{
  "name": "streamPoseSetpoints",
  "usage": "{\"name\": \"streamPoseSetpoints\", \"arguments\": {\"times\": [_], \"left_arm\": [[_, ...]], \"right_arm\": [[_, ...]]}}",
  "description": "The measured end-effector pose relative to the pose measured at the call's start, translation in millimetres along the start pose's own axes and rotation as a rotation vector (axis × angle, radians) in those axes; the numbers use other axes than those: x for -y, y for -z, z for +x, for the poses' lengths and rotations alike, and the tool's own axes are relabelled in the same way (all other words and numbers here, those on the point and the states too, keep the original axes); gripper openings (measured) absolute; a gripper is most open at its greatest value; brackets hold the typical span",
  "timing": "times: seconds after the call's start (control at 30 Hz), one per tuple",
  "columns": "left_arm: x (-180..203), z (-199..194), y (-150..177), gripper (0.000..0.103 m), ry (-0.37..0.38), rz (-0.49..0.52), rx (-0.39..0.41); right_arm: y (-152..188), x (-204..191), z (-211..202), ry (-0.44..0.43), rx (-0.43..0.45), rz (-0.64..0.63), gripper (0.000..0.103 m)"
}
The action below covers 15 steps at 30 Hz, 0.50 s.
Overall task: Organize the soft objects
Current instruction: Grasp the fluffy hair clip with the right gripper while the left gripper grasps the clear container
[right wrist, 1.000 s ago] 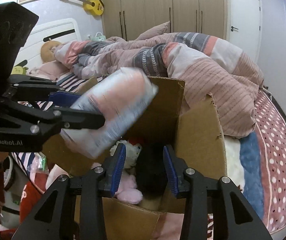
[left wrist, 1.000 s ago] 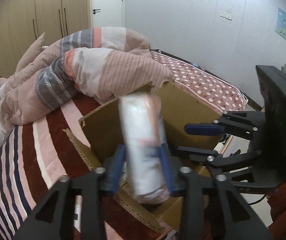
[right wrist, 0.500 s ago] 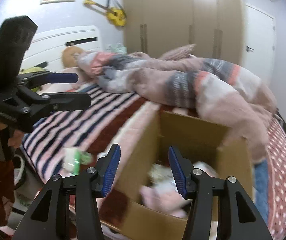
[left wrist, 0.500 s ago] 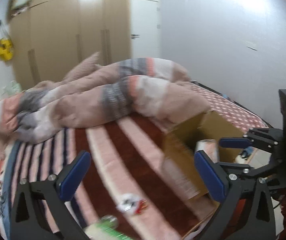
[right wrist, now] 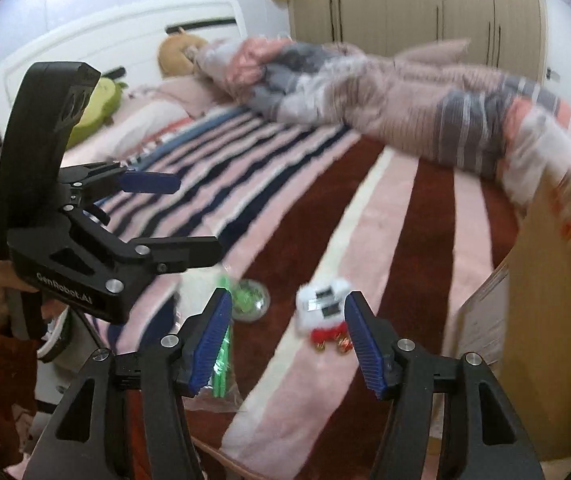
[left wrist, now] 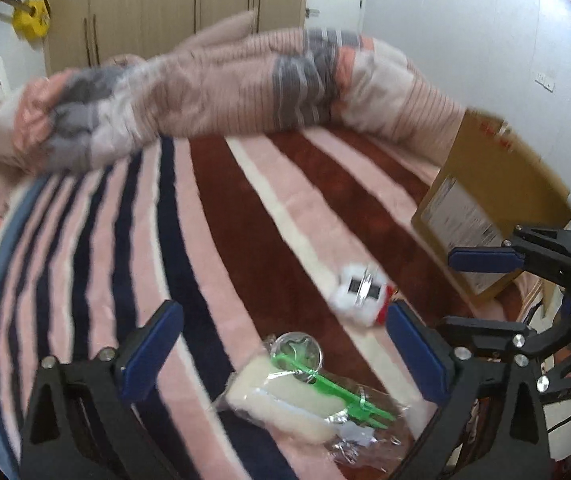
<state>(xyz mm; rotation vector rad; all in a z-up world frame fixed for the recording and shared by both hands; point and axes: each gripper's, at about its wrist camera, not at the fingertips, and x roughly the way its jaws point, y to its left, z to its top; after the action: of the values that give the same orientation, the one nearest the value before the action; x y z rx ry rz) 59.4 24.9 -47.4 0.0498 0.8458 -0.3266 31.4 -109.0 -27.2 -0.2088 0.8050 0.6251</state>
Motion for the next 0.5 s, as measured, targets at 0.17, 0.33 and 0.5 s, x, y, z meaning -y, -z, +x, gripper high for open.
{"name": "streamPoseSetpoints", "arguments": {"times": [0.17, 0.33, 0.5], "left_arm": [[1, 50, 13, 0.047, 0.115, 0.0, -0.105], [5, 63, 30, 0.047, 0.064, 0.077, -0.177], [-4, 60, 39, 0.047, 0.068, 0.062, -0.201]], "right_arm": [[19, 13, 36, 0.07, -0.046, 0.035, 0.055], [28, 27, 61, 0.083, -0.088, 0.059, 0.055], [29, 31, 74, 0.094, -0.094, 0.054, 0.056]]}}
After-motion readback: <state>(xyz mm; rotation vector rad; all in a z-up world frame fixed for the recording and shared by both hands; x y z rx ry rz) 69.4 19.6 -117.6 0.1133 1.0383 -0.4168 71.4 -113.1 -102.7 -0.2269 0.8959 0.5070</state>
